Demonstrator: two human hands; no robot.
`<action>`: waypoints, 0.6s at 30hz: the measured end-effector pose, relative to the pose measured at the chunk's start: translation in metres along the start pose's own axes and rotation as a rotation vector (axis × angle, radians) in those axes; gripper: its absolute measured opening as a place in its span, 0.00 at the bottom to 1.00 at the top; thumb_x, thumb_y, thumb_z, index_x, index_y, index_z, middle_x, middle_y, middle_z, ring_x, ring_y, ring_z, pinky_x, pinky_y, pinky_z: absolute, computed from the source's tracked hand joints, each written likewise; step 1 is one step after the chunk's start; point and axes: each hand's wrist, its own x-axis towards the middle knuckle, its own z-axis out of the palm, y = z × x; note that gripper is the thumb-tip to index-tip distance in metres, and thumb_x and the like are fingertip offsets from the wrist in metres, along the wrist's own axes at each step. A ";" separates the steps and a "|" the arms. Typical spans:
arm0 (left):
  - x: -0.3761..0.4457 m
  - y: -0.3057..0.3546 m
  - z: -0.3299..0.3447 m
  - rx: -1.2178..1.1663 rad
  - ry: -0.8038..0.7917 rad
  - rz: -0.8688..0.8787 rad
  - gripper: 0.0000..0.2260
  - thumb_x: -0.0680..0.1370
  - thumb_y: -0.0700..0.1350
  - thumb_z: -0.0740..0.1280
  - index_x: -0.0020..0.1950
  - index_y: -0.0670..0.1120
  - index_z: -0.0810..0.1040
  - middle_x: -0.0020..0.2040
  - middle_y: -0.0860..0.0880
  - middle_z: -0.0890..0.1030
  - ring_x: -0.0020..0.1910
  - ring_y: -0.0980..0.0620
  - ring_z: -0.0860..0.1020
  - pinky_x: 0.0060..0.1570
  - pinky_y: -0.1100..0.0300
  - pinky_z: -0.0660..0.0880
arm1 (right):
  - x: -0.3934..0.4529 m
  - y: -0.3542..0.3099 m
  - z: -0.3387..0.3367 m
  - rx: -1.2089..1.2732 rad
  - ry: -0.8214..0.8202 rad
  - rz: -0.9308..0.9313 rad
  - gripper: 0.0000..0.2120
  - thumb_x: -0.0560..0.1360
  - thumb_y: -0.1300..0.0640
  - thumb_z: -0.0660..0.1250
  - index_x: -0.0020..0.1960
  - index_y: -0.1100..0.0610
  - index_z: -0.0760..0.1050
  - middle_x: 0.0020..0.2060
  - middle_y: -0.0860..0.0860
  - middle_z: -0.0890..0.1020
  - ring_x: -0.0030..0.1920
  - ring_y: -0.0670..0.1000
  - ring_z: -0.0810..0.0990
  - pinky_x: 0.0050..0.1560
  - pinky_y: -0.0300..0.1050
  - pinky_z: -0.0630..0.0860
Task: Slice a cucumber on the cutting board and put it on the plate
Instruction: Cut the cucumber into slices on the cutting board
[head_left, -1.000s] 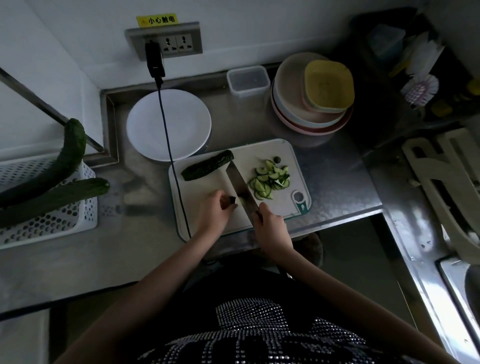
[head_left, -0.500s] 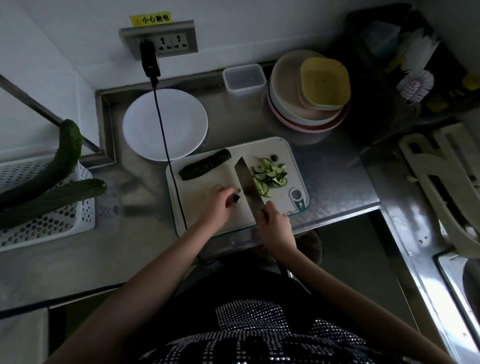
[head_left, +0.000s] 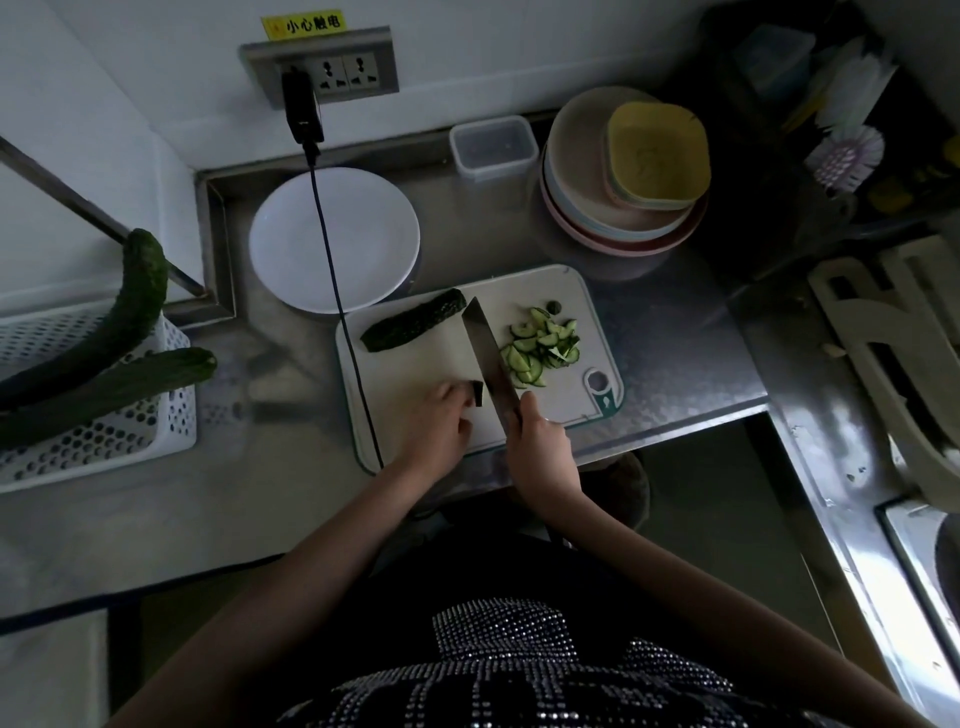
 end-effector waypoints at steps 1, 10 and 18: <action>0.000 0.002 -0.001 0.015 -0.011 -0.002 0.12 0.71 0.32 0.63 0.53 0.39 0.75 0.53 0.41 0.74 0.51 0.41 0.75 0.48 0.47 0.74 | 0.001 0.000 0.002 0.001 0.003 0.000 0.04 0.82 0.56 0.52 0.49 0.56 0.60 0.41 0.63 0.78 0.43 0.66 0.77 0.36 0.49 0.66; -0.002 0.012 0.000 0.091 -0.074 0.011 0.17 0.71 0.34 0.65 0.60 0.40 0.73 0.59 0.42 0.73 0.58 0.41 0.72 0.56 0.49 0.70 | 0.006 0.000 0.009 -0.045 0.011 0.011 0.05 0.83 0.55 0.52 0.51 0.57 0.62 0.42 0.63 0.79 0.43 0.64 0.78 0.36 0.50 0.68; -0.006 0.008 -0.005 0.315 -0.105 0.086 0.22 0.74 0.34 0.61 0.68 0.41 0.69 0.62 0.41 0.70 0.61 0.41 0.68 0.56 0.51 0.65 | 0.002 0.002 0.003 -0.211 -0.032 -0.068 0.06 0.82 0.57 0.51 0.56 0.59 0.62 0.44 0.63 0.79 0.44 0.64 0.79 0.36 0.49 0.67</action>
